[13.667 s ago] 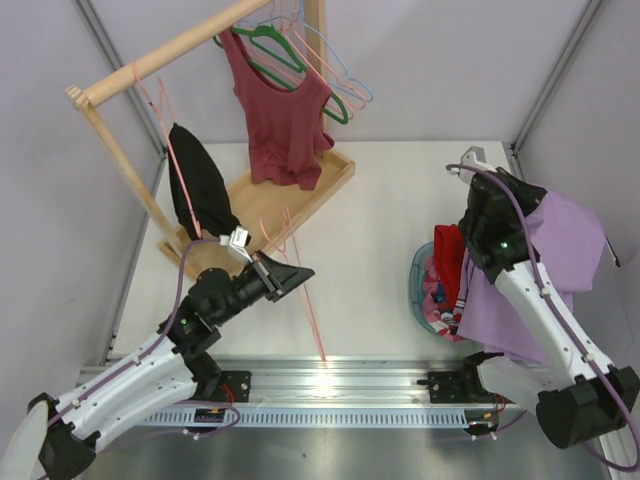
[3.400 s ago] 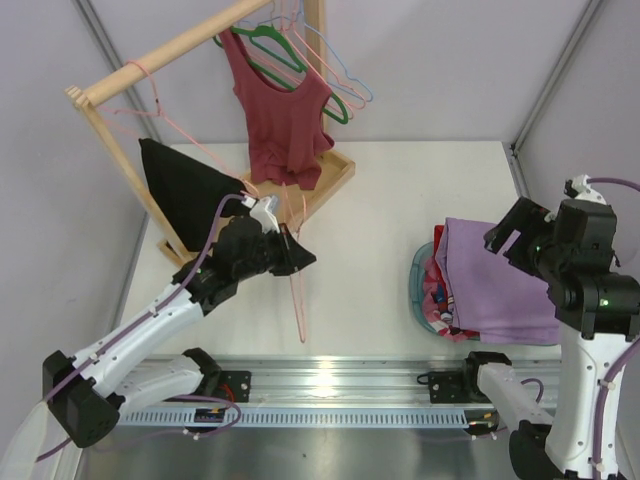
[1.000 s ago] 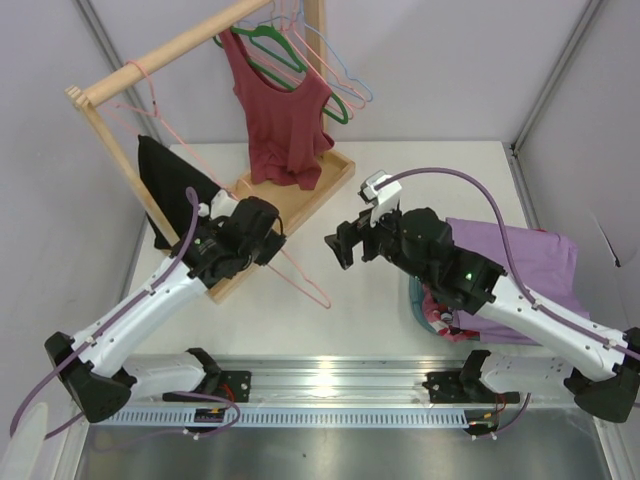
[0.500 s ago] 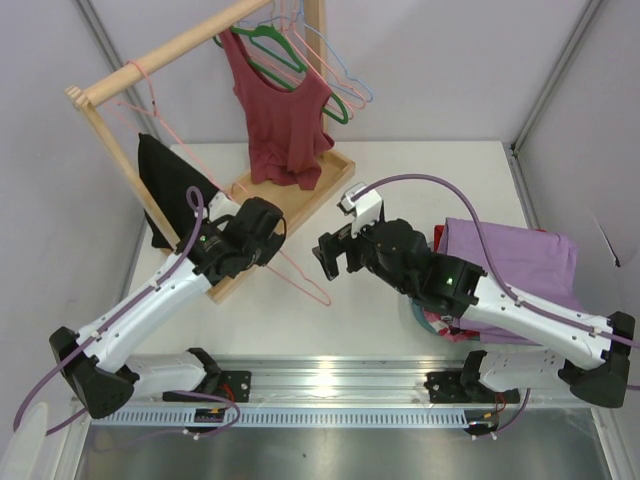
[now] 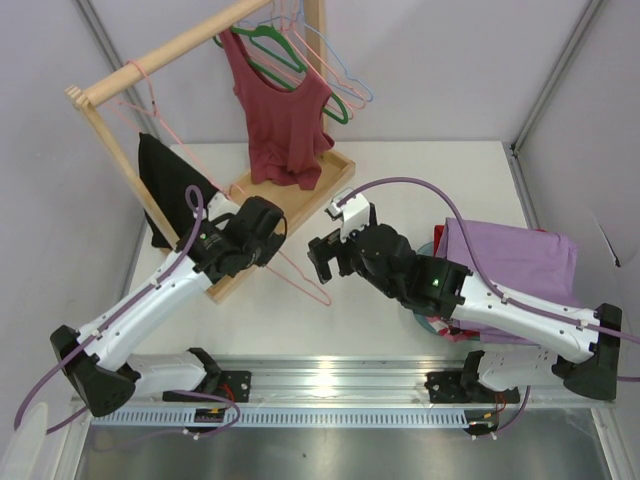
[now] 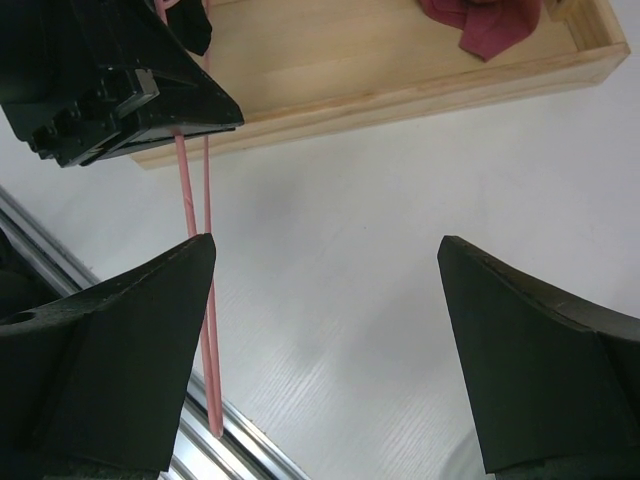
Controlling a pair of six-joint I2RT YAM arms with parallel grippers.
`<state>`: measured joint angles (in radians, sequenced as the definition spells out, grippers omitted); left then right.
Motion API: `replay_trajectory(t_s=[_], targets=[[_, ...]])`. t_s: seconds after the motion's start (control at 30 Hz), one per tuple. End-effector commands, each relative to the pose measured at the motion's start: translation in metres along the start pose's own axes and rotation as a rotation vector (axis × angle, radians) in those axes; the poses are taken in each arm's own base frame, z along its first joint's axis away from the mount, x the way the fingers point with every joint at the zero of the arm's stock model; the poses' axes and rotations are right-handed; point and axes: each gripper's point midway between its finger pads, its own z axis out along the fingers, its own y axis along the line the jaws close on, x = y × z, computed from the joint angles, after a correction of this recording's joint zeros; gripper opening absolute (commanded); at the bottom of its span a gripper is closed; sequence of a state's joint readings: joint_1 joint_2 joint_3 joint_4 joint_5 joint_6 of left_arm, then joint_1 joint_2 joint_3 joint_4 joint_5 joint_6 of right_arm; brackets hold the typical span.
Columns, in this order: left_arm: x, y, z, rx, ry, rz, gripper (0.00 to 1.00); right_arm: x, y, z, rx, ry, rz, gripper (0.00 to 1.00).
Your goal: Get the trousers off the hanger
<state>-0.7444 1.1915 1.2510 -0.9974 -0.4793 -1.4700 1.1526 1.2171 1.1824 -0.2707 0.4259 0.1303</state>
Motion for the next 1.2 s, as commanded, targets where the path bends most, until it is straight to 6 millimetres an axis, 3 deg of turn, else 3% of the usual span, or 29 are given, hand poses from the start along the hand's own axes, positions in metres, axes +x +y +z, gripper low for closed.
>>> replay_trajectory(t_s=[0.0,0.03,0.07,0.53,0.73,0.83,1.17], targets=[[-0.012,-0.014,-0.013,0.04,-0.028,-0.046,0.0,-0.025,-0.006,-0.004,0.048,-0.07,0.03,0.99],[-0.019,-0.027,-0.024,0.083,-0.032,-0.071,0.0,-0.023,-0.007,-0.004,0.055,-0.067,0.029,0.99],[-0.013,-0.015,-0.015,0.049,-0.029,-0.052,0.0,-0.022,-0.008,-0.003,0.058,-0.065,0.027,0.99],[-0.011,-0.013,-0.016,0.016,-0.012,-0.08,0.0,-0.028,0.001,-0.008,0.027,-0.092,0.071,0.99],[0.001,-0.041,-0.018,0.145,0.05,-0.018,0.0,-0.02,0.042,-0.015,-0.217,-0.072,-0.008,0.99],[0.001,-0.045,-0.019,0.161,0.046,-0.023,0.0,-0.018,0.048,-0.021,-0.258,-0.052,-0.003,0.97],[0.014,-0.071,-0.025,0.225,0.066,-0.032,0.0,0.004,0.028,-0.022,-0.119,0.013,0.036,0.9]])
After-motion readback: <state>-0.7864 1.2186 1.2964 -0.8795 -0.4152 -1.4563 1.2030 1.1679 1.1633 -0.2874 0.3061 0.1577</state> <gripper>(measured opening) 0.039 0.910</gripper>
